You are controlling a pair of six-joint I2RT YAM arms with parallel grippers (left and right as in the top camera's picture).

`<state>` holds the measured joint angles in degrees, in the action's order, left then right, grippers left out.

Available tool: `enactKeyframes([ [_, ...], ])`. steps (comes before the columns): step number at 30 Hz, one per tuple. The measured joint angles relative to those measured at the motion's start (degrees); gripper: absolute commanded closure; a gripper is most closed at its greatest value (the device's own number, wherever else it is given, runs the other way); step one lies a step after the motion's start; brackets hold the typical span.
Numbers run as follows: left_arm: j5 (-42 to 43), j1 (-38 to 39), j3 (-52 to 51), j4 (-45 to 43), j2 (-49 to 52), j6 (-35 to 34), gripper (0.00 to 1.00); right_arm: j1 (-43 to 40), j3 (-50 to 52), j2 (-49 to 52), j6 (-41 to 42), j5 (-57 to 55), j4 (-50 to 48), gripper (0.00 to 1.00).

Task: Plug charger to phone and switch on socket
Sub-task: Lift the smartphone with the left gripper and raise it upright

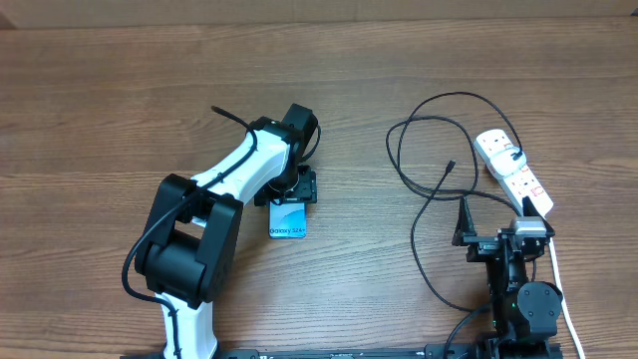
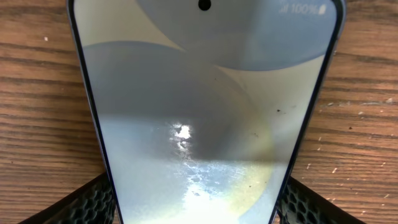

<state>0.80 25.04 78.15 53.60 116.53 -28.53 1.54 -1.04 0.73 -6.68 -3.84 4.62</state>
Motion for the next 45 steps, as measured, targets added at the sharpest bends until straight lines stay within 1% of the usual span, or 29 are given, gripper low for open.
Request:
enactKeyframes([
  [9, 0.61, 0.00, 0.00, 0.50, 0.00, 0.02, 0.41, 0.00, 0.00, 0.00, 0.00, 0.00, 0.04, 0.00],
  [17, 3.48, 0.00, 1.29, 3.98, 0.46, 0.57, 0.41, 0.00, 0.00, 0.00, 0.00, 0.00, 0.04, 0.00],
  [24, 5.18, 0.00, 5.31, 6.67, 1.16, 1.31, 0.40, 0.00, 0.00, 0.00, 0.04, 0.00, 0.04, 0.00],
  [35, 14.99, -0.72, 10.84, 7.17, 1.16, 4.50, 0.39, 0.00, 0.00, 0.00, 0.02, 0.00, 0.04, 0.00],
  [45, 28.89, -6.05, 11.47, 6.75, 1.16, 6.27, 0.40, 0.00, 0.00, 0.00, 0.00, 0.02, 0.04, 0.00],
])
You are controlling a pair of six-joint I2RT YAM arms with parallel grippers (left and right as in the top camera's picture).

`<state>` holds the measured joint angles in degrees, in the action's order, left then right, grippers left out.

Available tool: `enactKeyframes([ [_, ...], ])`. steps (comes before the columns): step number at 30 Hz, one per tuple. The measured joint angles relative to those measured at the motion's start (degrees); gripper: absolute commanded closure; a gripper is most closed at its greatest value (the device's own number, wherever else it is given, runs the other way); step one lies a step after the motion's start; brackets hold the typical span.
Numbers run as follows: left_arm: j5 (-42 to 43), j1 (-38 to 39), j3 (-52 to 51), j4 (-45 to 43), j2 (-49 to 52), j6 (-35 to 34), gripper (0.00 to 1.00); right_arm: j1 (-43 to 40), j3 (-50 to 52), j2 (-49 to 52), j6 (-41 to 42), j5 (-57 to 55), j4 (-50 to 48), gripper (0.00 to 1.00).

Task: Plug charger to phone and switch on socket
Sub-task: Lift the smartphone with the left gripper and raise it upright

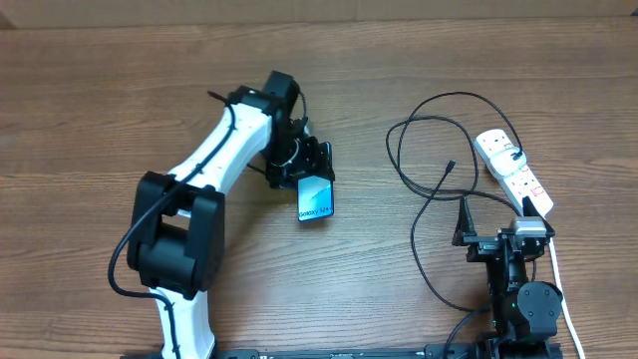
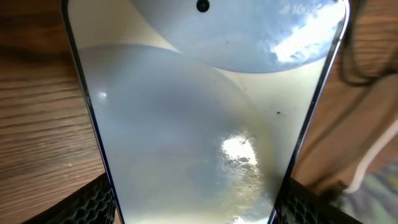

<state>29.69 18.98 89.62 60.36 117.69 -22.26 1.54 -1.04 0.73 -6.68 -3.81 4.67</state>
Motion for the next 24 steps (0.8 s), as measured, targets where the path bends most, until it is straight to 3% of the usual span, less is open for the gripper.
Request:
enactKeyframes([
  [11, 16.92, -5.84, 0.02, -5.11, 0.00, 1.51, 0.40, 0.00, 0.00, 0.00, 0.02, -0.02, 0.00, 0.00],
  [24, 41.51, -6.75, 0.02, -9.42, 0.00, 1.27, 0.40, 0.00, 0.00, 0.00, 0.00, -0.02, 0.02, 0.00],
])
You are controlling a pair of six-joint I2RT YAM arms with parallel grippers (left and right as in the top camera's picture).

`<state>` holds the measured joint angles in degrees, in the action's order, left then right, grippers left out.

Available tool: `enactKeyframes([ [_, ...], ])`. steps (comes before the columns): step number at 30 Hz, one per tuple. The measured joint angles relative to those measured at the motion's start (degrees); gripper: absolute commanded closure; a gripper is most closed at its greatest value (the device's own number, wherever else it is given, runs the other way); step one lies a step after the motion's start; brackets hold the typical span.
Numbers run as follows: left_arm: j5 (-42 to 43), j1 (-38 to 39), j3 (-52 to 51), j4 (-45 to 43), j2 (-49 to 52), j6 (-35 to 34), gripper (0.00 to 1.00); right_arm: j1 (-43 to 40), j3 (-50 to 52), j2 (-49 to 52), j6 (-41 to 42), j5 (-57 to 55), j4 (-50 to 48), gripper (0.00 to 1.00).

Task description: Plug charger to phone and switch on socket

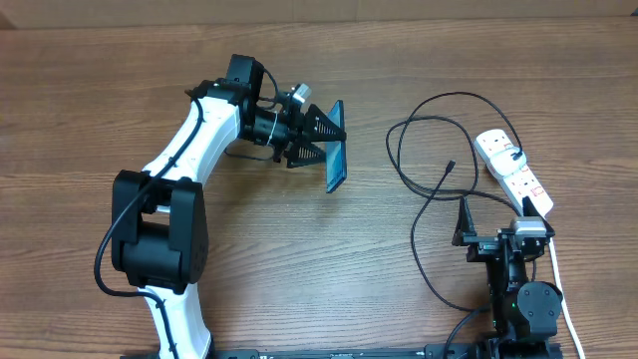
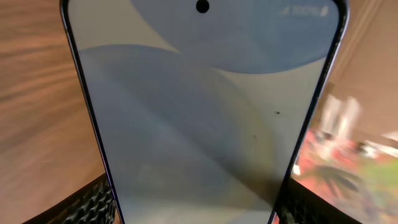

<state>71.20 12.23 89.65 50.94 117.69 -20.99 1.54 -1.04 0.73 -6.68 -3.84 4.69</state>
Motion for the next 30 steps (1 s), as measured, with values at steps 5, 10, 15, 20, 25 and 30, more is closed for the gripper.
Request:
enactKeyframes([
  [5, 6.45, -0.02, 0.00, -1.14, 0.00, -3.52, 0.40, 0.00, 0.00, 0.00, 0.00, 0.00, -0.02, 0.00],
  [10, 9.25, -0.02, 0.02, -5.64, 0.00, -9.70, 0.39, 0.00, 0.00, 0.00, 0.00, 0.00, -0.04, 0.00],
  [15, 11.65, -0.02, 0.02, -7.91, 0.00, -16.02, 0.40, 0.00, 0.00, 0.00, 0.00, 0.00, 0.00, 0.00],
  [20, 13.99, -0.02, 0.02, -7.96, 0.00, -19.98, 0.44, 0.00, -0.02, 0.00, 0.00, -0.02, -0.04, 0.00],
  [25, 15.08, -0.02, 0.02, -7.98, 0.00, -23.41, 0.48, 0.00, 0.00, 0.00, 0.00, 0.02, -0.04, 0.00],
  [30, 15.39, -0.02, 0.02, -7.96, 0.00, -24.55, 0.48, 0.00, -0.02, 0.00, 0.00, 0.00, -0.02, 0.00],
])
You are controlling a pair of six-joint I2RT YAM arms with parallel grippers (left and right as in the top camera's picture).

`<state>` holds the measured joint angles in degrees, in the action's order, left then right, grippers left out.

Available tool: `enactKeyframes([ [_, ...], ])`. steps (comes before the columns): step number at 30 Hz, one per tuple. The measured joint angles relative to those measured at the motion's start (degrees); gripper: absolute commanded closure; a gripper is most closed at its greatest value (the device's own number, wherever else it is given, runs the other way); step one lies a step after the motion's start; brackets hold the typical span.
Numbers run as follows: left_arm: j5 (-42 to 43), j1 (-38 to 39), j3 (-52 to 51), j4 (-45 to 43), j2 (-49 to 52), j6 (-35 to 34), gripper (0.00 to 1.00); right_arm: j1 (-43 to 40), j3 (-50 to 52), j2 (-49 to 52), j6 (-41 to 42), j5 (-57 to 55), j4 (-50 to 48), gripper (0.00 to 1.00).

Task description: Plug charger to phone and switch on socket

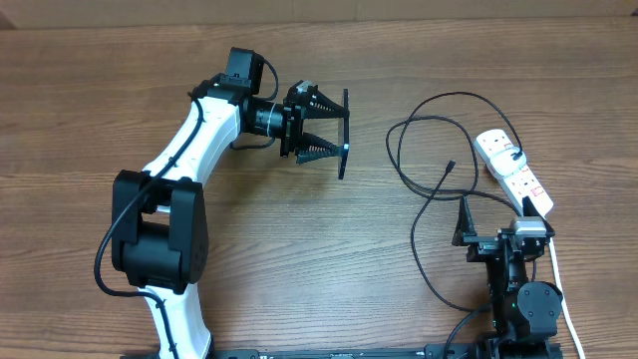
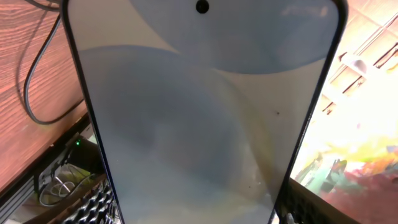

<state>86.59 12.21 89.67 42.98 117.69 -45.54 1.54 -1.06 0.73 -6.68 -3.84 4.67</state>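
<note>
My left gripper [image 1: 324, 135] is shut on the phone [image 1: 344, 133] and holds it off the table, edge-on to the overhead camera, with its top pointing right. In the left wrist view the lit phone screen [image 2: 199, 112] fills the frame, with the mesh fingers [image 2: 93, 205] on either side of its lower part. The black charger cable [image 1: 419, 214] lies in loops on the right half of the table, its free plug [image 1: 451, 166] pointing up. The white socket strip [image 1: 513, 172] lies at the far right. My right gripper [image 1: 464, 221] rests near the front right, fingers together, holding nothing.
The wooden table [image 1: 150, 60] spreads under both arms. The white lead of the socket strip [image 1: 558, 284] runs down past the right arm's base. The table's far edge [image 1: 319, 20] lies along the top.
The left wrist has turned, so the phone now shows only its edge from above instead of part of its face, and sits slightly further right. The right arm, cable and strip are unchanged.
The phone lay flat on the table with my left gripper around its lower end. Then it was lifted and tilted, a little to the right. Then it was held higher and further back, and now it stands edge-on above the table.
</note>
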Motion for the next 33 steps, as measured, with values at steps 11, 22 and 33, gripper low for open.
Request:
enactKeyframes([
  [11, 0.00, 0.00, 0.00, 0.00, 0.00, -0.87, 0.48, 0.02, 0.02, 0.00, 0.00, 0.00, 0.02, 0.00],
  [22, 0.00, 0.00, 0.00, 0.00, 0.00, -0.87, 0.48, 0.00, 0.02, 0.00, 0.02, 0.00, 0.00, 0.00],
  [33, -0.39, 0.00, 0.00, 0.00, 0.00, -0.87, 0.46, 0.00, 0.02, 0.00, 0.00, 0.50, -0.15, 0.00],
])
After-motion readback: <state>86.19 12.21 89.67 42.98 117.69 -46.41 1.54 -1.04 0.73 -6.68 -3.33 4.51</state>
